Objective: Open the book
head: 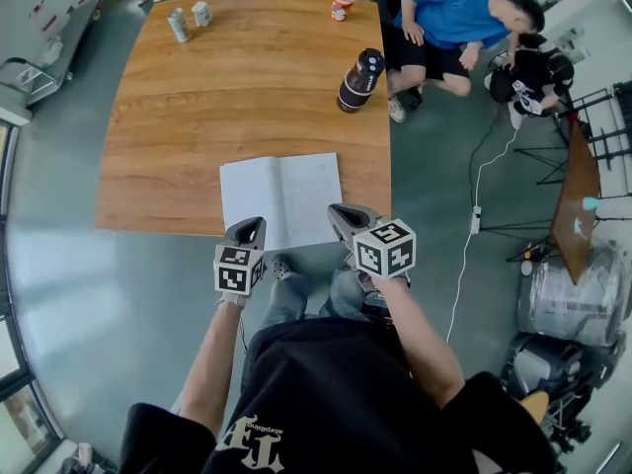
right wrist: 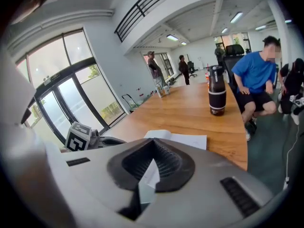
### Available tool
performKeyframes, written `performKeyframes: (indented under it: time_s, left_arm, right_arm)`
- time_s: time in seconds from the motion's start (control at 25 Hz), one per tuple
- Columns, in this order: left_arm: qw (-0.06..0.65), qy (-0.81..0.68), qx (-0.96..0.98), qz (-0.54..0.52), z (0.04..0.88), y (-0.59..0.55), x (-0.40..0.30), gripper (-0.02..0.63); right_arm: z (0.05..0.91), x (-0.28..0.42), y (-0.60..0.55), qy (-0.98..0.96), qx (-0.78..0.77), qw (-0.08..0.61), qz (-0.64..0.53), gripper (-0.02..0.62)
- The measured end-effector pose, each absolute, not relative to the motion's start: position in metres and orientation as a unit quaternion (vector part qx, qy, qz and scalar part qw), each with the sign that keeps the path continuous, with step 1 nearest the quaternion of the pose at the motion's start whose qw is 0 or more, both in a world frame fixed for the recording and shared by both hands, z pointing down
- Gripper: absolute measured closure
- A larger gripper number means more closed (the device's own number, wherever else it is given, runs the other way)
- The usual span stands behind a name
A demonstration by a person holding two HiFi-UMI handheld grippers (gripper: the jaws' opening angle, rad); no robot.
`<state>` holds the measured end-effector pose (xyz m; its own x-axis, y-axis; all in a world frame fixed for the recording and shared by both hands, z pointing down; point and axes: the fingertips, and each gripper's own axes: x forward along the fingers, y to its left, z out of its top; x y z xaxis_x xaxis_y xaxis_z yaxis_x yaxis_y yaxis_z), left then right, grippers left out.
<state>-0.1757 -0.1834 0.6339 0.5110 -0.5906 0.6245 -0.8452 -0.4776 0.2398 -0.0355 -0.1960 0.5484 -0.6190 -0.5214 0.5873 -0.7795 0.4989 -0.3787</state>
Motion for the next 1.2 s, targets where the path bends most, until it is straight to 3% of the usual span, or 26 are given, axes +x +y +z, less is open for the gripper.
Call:
performKeyframes:
  time_s: [0.32, 0.64, 1.2]
  left_arm:
    - [0.254, -0.467, 0.826, 0.186, 0.574, -0.163, -0.148, 0.606]
    - [0.233, -0.459, 0.839, 0.177, 0.539, -0.136, -0.07, 0.606]
    - [0.222, -0.469, 0.844, 0.136, 0.51, -0.068, 0.017, 0.606]
  right_arm:
    - [0.497, 0.015, -0.171, -0.868, 0.385, 0.196, 0.245, 0.607]
    - [0.47, 0.098, -0.126, -0.874, 0.391, 0.196, 0.212, 0.607]
    - [0.47, 0.182, -0.055, -0.885, 0.375, 0.193, 0.197, 0.607]
